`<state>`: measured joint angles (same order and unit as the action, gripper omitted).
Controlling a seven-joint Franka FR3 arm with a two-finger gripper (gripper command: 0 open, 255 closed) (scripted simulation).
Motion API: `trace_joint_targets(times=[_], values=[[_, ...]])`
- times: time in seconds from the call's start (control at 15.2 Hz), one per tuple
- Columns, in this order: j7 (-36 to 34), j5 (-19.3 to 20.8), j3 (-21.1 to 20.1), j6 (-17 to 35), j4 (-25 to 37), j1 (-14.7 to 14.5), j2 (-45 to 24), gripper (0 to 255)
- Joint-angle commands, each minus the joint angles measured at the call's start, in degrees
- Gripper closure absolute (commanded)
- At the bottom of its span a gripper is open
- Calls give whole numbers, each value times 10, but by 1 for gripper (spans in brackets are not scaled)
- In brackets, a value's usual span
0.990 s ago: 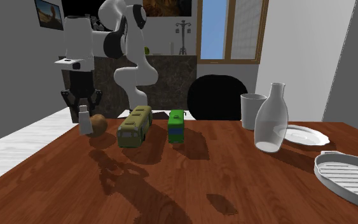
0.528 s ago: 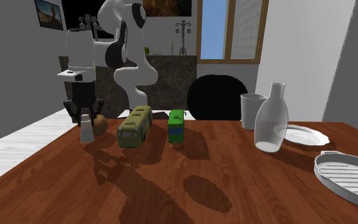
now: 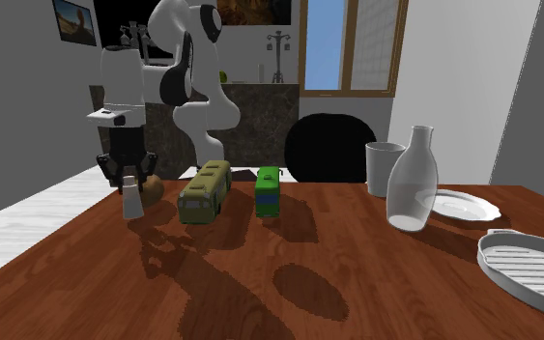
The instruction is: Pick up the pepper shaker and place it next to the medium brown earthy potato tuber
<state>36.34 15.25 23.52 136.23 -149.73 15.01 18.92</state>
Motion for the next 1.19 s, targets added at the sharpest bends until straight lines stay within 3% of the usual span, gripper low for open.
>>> trace_joint_targets(times=[0.0,0.33,0.59,1.12], values=[[0,0,0,0,0,0,0,0],[0,0,0,0,0,0,0,0],[-5,0,-18,-88,33,1,55,0],[-5,0,-18,-88,33,2,55,0]])
